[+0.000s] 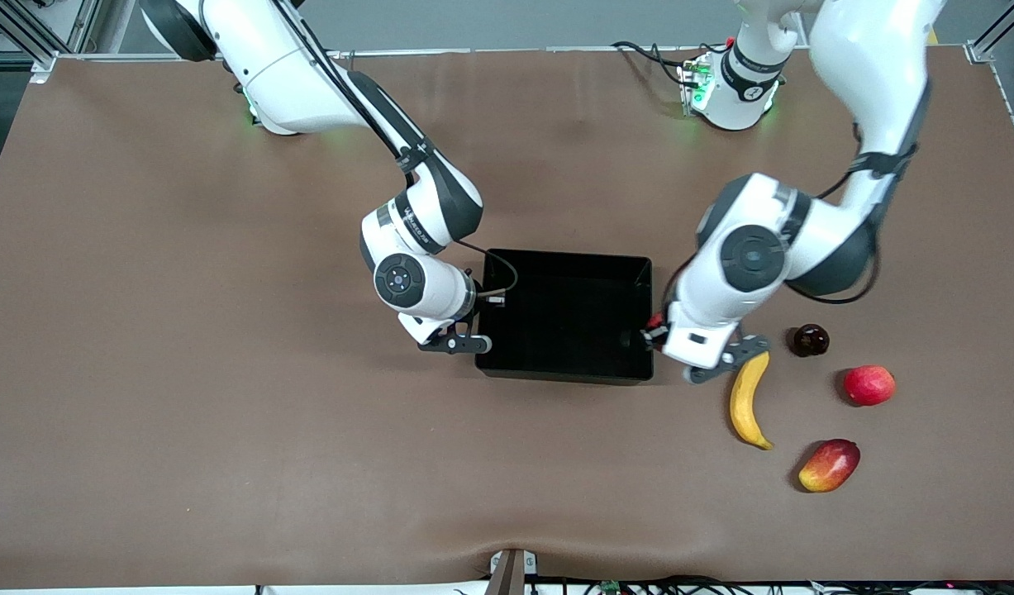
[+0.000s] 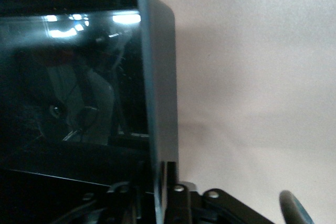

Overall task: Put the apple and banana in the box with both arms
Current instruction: 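Drag the black box with the right gripper while the left gripper carries the apple, then release the box with the right gripper while the left gripper lowers the apple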

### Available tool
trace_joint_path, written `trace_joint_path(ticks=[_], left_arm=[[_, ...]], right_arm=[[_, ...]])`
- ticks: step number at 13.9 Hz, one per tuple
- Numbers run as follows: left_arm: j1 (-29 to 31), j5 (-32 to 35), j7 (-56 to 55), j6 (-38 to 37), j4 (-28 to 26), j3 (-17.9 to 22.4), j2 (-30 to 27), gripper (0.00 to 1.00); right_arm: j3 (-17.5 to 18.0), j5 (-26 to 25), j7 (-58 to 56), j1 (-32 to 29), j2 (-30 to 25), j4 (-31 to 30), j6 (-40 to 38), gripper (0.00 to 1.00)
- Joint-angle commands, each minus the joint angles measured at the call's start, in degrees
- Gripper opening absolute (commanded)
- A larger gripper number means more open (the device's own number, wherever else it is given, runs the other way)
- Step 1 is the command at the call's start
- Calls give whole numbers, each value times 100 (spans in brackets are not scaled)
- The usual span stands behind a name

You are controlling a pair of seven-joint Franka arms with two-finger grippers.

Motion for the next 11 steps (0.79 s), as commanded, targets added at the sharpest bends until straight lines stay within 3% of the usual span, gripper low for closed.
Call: trace_joint_path(ticks=[1, 5, 8, 11], left_arm=[[-366, -52, -471, 294, -4, 24, 227, 0], [-745, 36, -833, 568, -48, 33, 658, 0], [-929, 45, -841, 673, -65, 41, 878, 0], [-939, 229, -824, 918, -511, 33, 870, 0]], right_arm=[[-65, -19, 18, -55, -35, 473, -248, 100], [-82, -1, 18, -634, -97, 1422, -1907, 100], [-83, -10, -8, -1126, -167, 1765, -2568, 100], [-82, -10, -17, -1645, -342, 2047, -3174, 100]])
